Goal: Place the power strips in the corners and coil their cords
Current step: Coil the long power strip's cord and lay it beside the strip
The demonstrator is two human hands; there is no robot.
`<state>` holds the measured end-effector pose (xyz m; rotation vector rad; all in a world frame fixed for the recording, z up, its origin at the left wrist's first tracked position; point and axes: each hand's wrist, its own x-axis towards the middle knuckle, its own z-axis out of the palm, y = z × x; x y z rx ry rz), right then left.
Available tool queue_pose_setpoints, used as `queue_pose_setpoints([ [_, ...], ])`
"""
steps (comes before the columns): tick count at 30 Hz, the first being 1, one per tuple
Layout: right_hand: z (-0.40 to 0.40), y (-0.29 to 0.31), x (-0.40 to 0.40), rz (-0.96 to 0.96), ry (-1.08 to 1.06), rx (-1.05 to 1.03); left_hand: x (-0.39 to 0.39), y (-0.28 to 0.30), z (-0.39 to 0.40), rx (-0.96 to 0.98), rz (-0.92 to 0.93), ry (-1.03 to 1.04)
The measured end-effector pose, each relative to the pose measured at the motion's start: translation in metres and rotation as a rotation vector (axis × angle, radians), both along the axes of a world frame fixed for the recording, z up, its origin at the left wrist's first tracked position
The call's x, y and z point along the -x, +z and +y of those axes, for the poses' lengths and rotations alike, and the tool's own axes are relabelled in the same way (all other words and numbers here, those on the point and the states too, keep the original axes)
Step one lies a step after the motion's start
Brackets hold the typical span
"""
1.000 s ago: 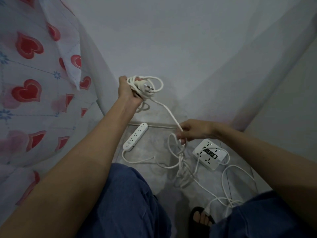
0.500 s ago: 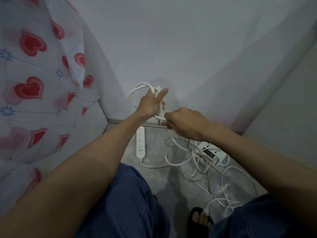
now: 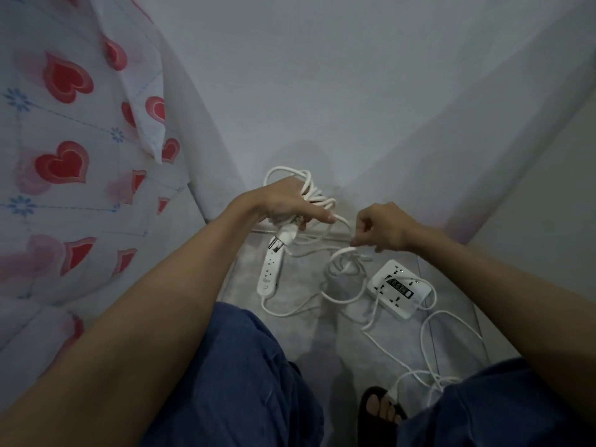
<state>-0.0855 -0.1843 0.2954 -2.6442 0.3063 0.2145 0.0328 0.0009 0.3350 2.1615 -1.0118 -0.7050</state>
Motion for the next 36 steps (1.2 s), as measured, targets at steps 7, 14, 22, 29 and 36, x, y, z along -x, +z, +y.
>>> queue_pose_setpoints([
  [7,0.014,-0.021,0.018,0.250,-0.021,-0.577,0.013,-0.002,-0.006,0.053,0.052,0.138],
  [14,0.027,-0.030,0.003,0.013,-0.054,-0.351,0.016,0.007,-0.011,0.271,0.125,0.408],
  [22,0.017,-0.023,-0.006,-0.108,-0.151,-0.427,0.002,0.009,-0.005,0.579,0.382,0.750],
  [29,0.006,-0.020,0.004,-0.127,-0.130,-0.521,-0.010,0.012,0.002,0.772,0.519,0.955],
  [36,-0.001,-0.040,0.017,0.097,-0.132,-0.308,-0.029,0.006,0.014,0.913,0.567,1.065],
])
